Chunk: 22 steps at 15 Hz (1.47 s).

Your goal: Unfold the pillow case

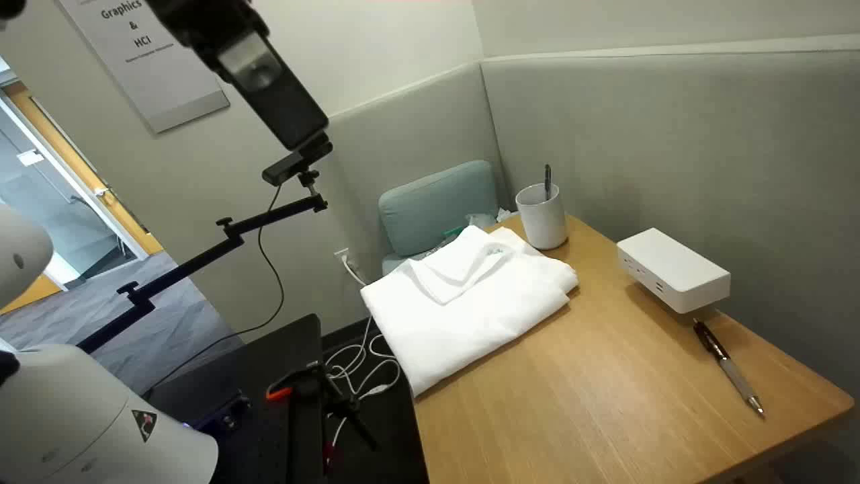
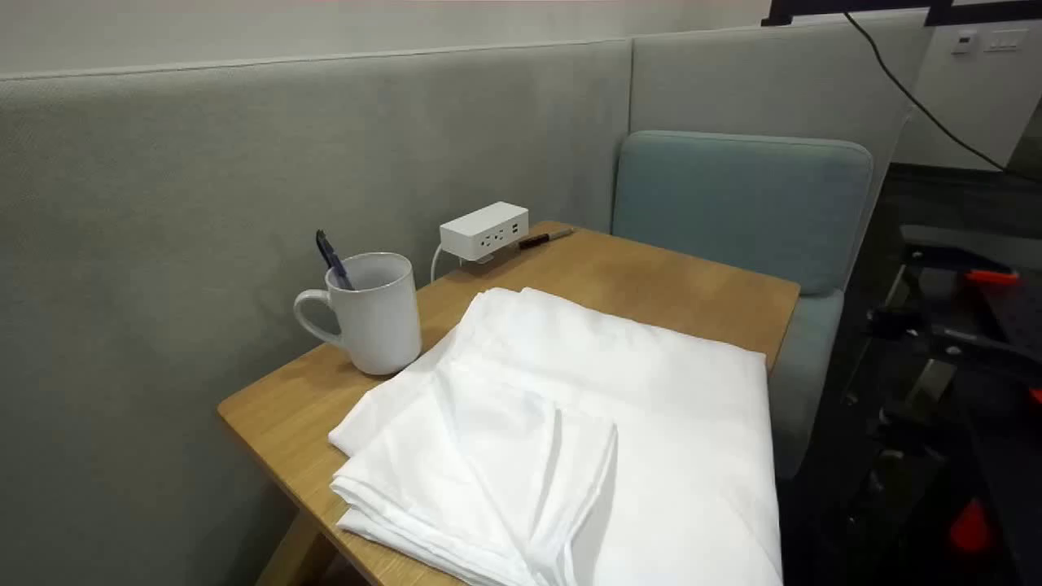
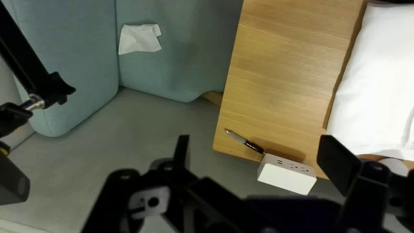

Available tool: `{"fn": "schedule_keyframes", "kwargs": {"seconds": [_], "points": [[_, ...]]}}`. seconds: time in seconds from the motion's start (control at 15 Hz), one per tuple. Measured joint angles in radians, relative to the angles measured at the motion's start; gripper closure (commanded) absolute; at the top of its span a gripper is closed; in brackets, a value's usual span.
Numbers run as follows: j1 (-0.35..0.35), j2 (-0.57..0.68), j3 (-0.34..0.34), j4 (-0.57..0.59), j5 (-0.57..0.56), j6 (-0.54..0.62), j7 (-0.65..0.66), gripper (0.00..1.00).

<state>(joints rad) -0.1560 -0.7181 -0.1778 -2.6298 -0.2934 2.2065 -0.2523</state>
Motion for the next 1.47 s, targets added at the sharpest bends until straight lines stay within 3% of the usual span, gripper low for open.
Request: {"fn": "schedule_keyframes", "kwargs": {"seconds": [0.6,0.93,1.13,1.47], "points": [[0.023,0.005,0.005,-0.001,0.009,0.0,0.0,0.0],[0.148,0.031,0.044,-0.009,0.11,0.001,0.0,0.0],[0.222,0.074,0.096,-0.012,0.191,0.02,0.03,0.0],[0.278,0.21,0.237,-0.014,0.245,0.104,0.18,0.0]]}}
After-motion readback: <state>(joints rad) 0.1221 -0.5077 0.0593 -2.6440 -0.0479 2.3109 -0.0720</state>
